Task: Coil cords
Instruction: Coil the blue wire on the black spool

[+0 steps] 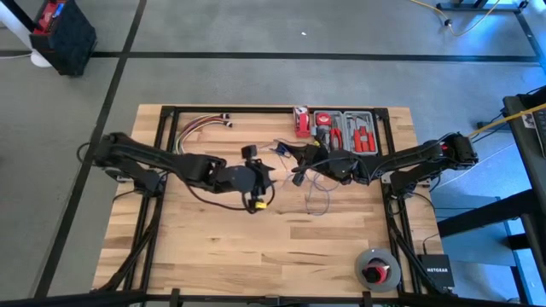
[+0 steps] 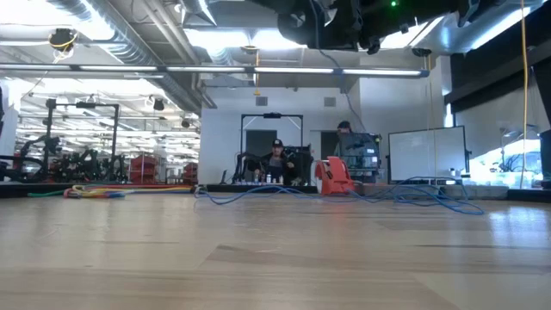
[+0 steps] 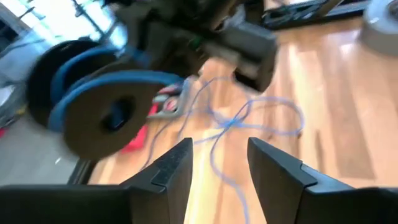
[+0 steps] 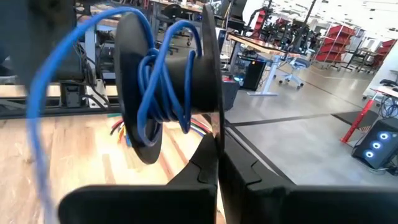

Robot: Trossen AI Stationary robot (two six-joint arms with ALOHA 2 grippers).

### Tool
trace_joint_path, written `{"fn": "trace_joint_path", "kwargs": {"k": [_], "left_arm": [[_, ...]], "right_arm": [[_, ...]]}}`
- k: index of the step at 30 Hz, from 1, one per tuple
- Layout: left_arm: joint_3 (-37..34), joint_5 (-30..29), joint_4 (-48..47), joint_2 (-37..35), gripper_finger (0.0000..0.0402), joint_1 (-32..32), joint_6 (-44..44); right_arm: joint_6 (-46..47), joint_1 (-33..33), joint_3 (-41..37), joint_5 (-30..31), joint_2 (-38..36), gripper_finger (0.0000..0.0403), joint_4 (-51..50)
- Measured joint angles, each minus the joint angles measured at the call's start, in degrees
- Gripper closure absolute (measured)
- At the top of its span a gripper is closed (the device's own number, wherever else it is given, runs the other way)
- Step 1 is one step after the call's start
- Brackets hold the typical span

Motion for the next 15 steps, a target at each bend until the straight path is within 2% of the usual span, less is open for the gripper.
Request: {"fn": "trace_joint_path", "kwargs": {"k": [4, 8, 15], "left_arm": [[0.0, -3.5, -0.8, -1.1, 0.0264, -0.5, -1.6], [-0.5, -3.6, 5.8, -0.5, 0.0270, -0.5, 1.7], [-0.8, -3.5, 10.0, 2.9, 0.0282, 1.6, 4.7]], "right_arm": [[0.1, 0.0, 0.0, 0.0, 0.0, 0.0402, 0.1], [0.1, 0.0, 0.0, -0.1, 0.0, 0.0402, 0.3], [-0.2, 0.0, 0.0, -0.1, 0.0, 0.0402, 0.3]]}}
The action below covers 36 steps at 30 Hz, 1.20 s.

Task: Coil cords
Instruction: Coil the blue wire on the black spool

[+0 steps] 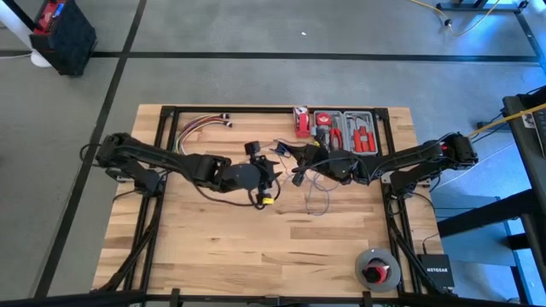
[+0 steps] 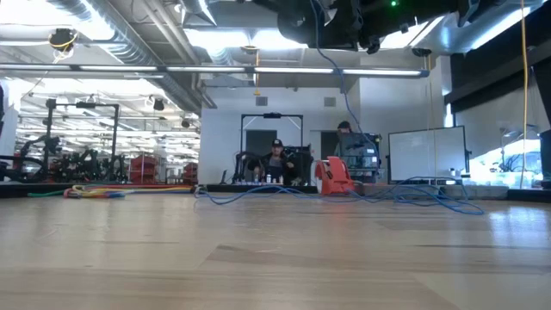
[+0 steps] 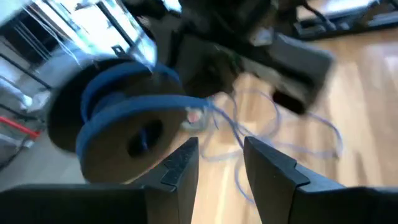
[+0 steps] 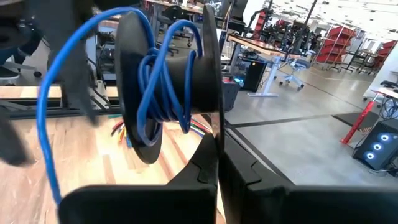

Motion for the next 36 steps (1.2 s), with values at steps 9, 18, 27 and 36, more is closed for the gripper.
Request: {"fn": "trace_joint_path", "kwargs": {"k": [9, 18, 27, 36], "left_arm": [[0.0, 1.8, 9.2, 0.6, 0.0298, 0.9, 4.4], [0.0, 2.0, 14.8, 0.4, 0.0314, 4.7, 1.2], [2.3, 2.0, 8.2, -0.2, 0.0316, 5.7, -1.5], [3.4, 3.1, 2.5, -0.2, 0.0316, 5.5, -0.4]], "right_arm": [[-0.1, 0.0, 0.0, 0.0, 0.0, 0.0402, 0.0], [-0.1, 0.0, -0.1, 0.4, 0.0, 0.0402, -0.3], [-0.1, 0.0, -0.1, -0.1, 0.0, 0.0402, 0.0], [-0.2, 0.0, -0.1, -0.6, 0.0, 0.0402, -0.4]]}}
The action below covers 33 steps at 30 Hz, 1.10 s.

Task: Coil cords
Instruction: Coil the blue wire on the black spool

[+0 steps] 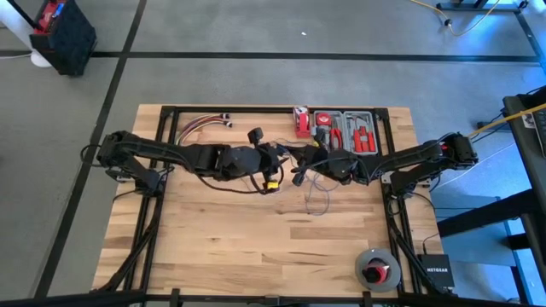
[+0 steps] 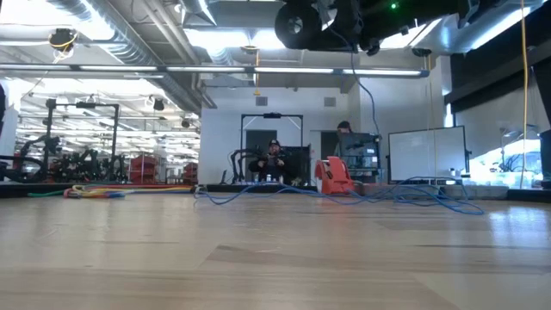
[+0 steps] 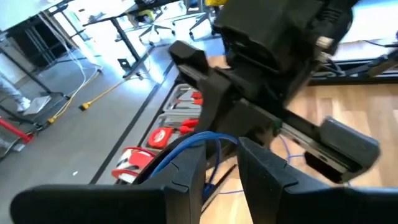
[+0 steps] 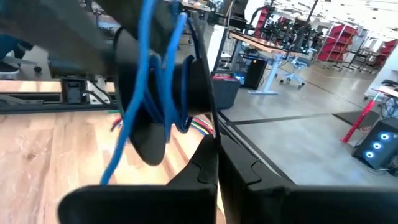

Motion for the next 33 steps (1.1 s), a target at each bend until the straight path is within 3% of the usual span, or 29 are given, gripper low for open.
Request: {"fn": "trace_joint_path", "kwargs": {"k": [11, 16, 23, 33], "left_arm": [[0.0, 0.2, -0.7, -0.9, 0.0316, -0.3, 1.4], [0.0, 0.2, -1.9, -1.0, 0.0315, -0.3, -1.8], [0.0, 6.2, -2.7, -2.5, 0.0315, -0.1, -4.3], [0.5, 6.7, -3.6, -4.0, 0.0315, 0.2, -5.2]], "right_arm": [[0.1, 0.0, 0.1, -0.4, 0.0, 0.0402, 0.2], [0.1, 0.0, 0.1, -0.5, 0.0, 0.0402, 0.1], [0.1, 0.0, 0.1, -0.9, 0.0, 0.0402, 0.3], [0.2, 0.0, 0.1, -0.7, 0.0, 0.0402, 0.3]]}}
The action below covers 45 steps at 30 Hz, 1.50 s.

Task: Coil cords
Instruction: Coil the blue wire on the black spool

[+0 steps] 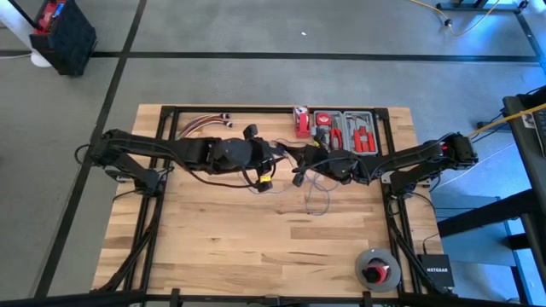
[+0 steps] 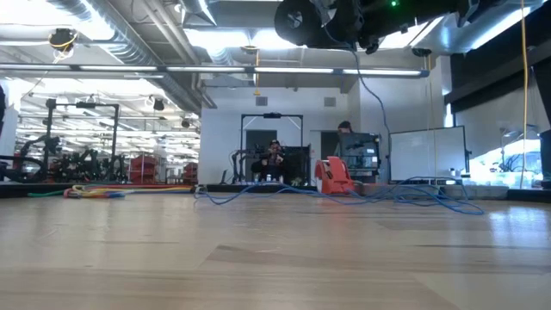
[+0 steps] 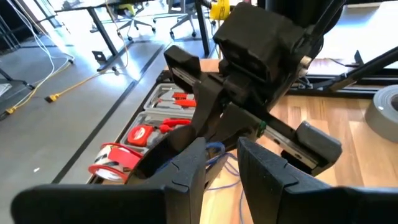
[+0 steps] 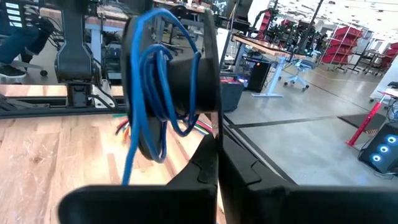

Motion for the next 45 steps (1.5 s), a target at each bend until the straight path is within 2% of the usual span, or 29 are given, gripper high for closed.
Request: {"fn": "trace_joint_path", "kwargs": {"k": [6, 10, 14, 17, 22, 24, 27, 30, 35, 38, 41, 45], "left_arm": [[2.2, 0.0, -1.1, 0.0, 0.0315, -0.2, 2.1], [2.3, -0.1, -5.1, -0.5, 0.0315, -2.2, 1.7], [-0.9, -1.0, -4.4, -0.7, 0.0315, -5.5, 0.2], [-7.7, -6.0, 5.1, 0.0, 0.0315, -7.6, 0.7], [-22.6, -7.0, 27.8, 0.2, 0.0315, -7.0, 2.3], [-27.5, -6.3, 36.8, 0.2, 0.0315, -5.7, 3.1], [-32.4, -0.2, 50.4, 1.5, 0.0315, -3.2, 3.2], [-33.8, 3.8, 54.3, 3.2, 0.0315, -1.2, 1.8], [-33.5, 4.1, 58.1, 7.3, 0.0315, 0.7, 0.4], [-33.5, 6.5, 63.1, 9.6, 0.0315, 1.2, 0.7], [-33.5, 9.2, 67.4, 10.9, 0.0315, 1.4, 0.7], [-33.5, 9.6, 69.7, 11.4, 0.0315, 1.4, 1.7]], "right_arm": [[0.0, 0.0, 0.0, 0.0, 0.0, 0.0402, 0.0], [0.0, 0.0, 0.0, 0.0, 0.0, 0.0402, -0.1], [0.0, 0.0, 0.0, -0.1, 0.0, 0.0402, -0.1], [0.0, 0.0, 0.0, -0.1, 0.0, 0.0402, 0.1], [0.0, 0.0, 0.0, -0.1, 0.0, 0.0402, 0.4], [0.0, 0.0, 0.0, -0.1, 0.0, 0.0402, 0.5], [0.0, 0.0, 0.0, -0.2, 0.0, 0.0402, 1.2], [0.0, 0.0, 0.0, -0.7, 0.0, 0.0402, 2.4], [0.0, 0.0, 0.0, -1.7, 0.0, 0.0402, 2.5], [0.0, 0.0, 0.0, -2.2, 0.0, 0.0402, 2.2], [0.0, 0.0, 0.0, -2.2, 0.0, 0.0402, 2.0], [0.0, 0.0, 0.0, -2.2, 0.0, 0.0402, 1.7]]}}
